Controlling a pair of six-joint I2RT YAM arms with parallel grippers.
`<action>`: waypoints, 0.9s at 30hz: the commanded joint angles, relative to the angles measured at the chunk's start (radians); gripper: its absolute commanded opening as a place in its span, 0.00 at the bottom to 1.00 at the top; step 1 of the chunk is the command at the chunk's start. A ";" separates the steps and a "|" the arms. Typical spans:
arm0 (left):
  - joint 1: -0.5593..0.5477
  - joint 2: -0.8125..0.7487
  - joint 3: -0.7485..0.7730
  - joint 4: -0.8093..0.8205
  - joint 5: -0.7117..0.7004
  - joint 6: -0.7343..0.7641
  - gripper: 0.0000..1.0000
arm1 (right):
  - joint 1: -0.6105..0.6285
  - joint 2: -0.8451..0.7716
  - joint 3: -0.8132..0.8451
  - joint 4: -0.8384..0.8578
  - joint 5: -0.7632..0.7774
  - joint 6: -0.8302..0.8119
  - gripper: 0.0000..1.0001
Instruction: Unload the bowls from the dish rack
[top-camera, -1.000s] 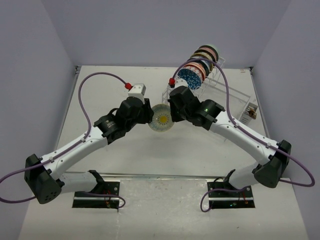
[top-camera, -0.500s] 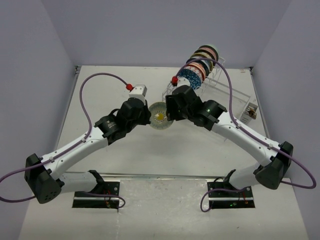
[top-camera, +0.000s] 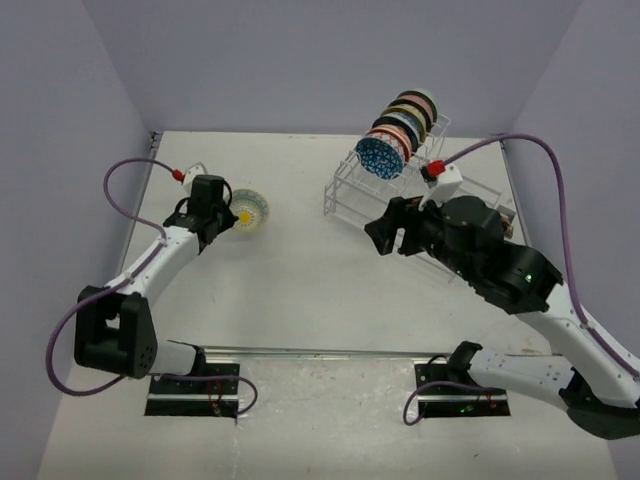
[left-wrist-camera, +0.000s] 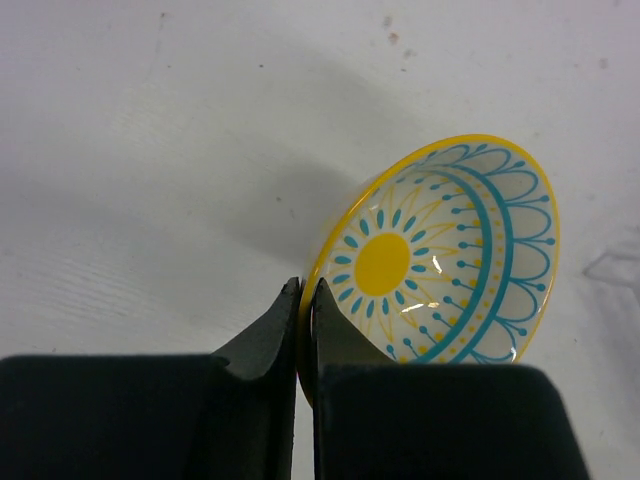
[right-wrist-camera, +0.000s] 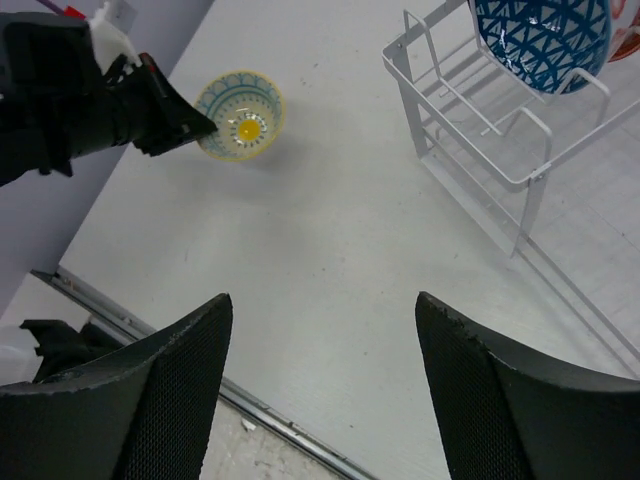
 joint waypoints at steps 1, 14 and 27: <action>0.126 0.094 0.004 0.164 0.157 -0.053 0.00 | 0.002 -0.080 -0.052 0.005 -0.045 -0.055 0.75; 0.240 0.334 -0.004 0.261 0.310 -0.102 0.23 | -0.005 -0.180 -0.122 -0.030 0.064 -0.120 0.77; 0.213 -0.217 0.037 -0.038 0.238 0.123 1.00 | -0.083 0.204 0.167 -0.041 0.345 -0.379 0.82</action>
